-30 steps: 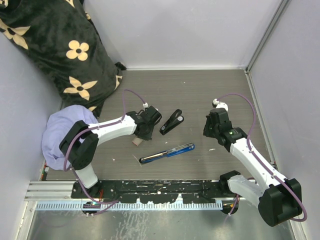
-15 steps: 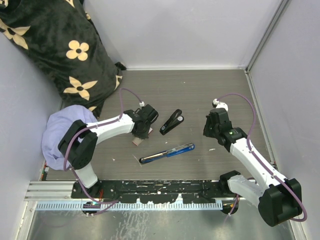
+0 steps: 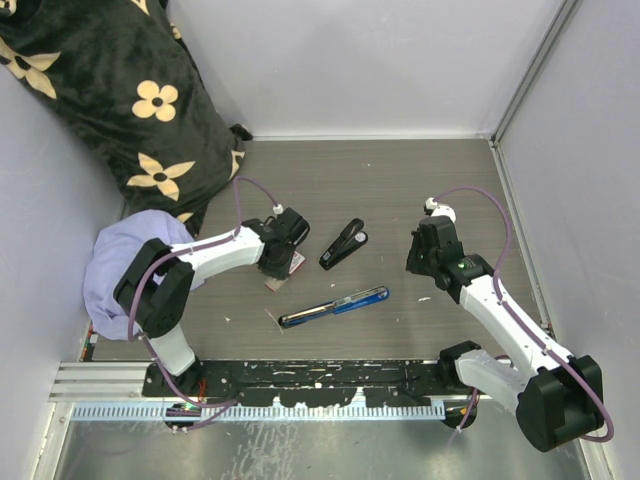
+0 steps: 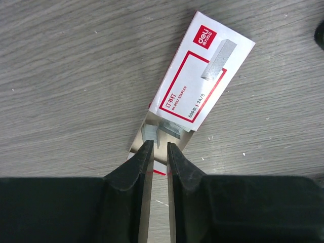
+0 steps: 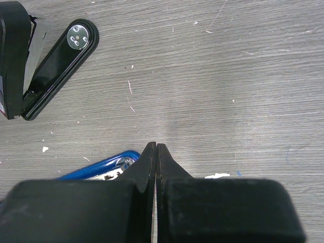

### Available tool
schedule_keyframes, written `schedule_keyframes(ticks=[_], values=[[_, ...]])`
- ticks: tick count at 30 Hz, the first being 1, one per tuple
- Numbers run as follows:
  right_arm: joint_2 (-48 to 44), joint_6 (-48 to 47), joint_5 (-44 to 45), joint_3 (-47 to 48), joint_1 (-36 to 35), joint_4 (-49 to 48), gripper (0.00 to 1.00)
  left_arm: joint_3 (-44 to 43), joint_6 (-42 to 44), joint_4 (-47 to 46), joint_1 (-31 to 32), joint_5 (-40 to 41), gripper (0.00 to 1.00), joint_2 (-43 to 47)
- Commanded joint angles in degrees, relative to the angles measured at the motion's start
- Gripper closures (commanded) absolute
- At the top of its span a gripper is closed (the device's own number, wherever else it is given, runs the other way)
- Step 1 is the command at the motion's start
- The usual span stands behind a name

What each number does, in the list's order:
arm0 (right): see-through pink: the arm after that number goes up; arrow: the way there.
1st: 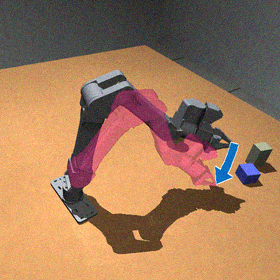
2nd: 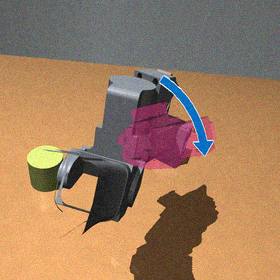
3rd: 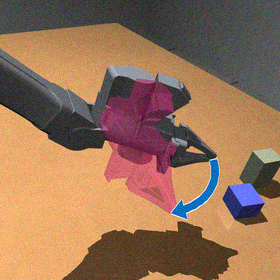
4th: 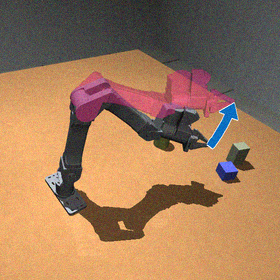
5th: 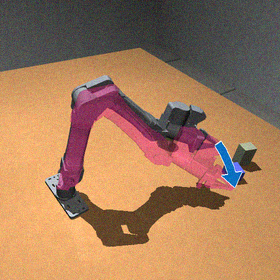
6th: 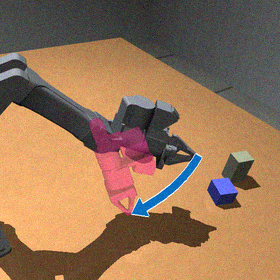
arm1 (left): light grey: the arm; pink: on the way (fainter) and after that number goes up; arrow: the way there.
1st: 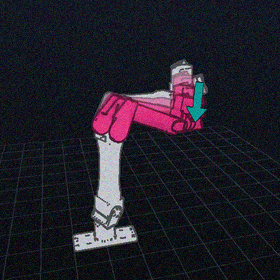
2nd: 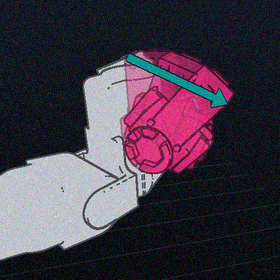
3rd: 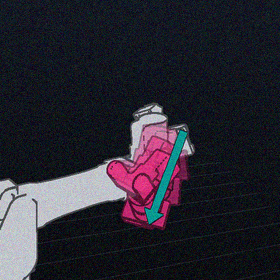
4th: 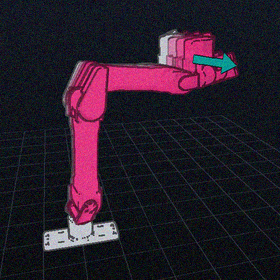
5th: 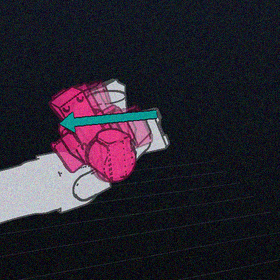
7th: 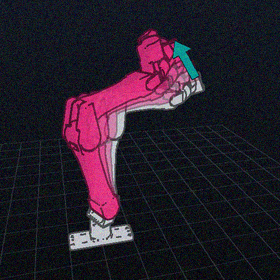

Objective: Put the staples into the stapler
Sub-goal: Place the staple in the staple box.

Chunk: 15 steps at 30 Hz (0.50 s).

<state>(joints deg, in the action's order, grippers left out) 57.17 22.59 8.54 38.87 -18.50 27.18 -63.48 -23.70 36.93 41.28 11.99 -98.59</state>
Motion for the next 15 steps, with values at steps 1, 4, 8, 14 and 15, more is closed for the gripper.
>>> schedule_keyframes(ticks=[1, 4, 8, 14, 15], values=[[0.3, -0.9, -0.8, 0.9, 0.4, -2.3, 1.00, 0.5, 0.9, -0.8, -0.2, -0.8, 0.74, 3.3], [0.9, -1.2, -2.1, 1.0, 0.4, -2.3, 0.96, 0.5, 1.5, -0.7, -0.2, -0.8, 0.61, 5.0], [1.0, -2.6, -7.3, 0.8, 0.4, -3.2, 0.75, 1.1, 3.8, -1.3, -0.2, -2.1, 0.40, 8.8], [0.5, -5.4, -33.7, -1.5, -1.5, -13.3, 0.62, 5.2, 8.2, -6.1, -0.2, -5.8, 0.24, 19.0], [1.1, -5.6, -35.4, -1.3, -4.2, -15.2, 0.60, 6.1, 8.3, -6.7, -0.3, -5.2, 0.22, 21.6]])
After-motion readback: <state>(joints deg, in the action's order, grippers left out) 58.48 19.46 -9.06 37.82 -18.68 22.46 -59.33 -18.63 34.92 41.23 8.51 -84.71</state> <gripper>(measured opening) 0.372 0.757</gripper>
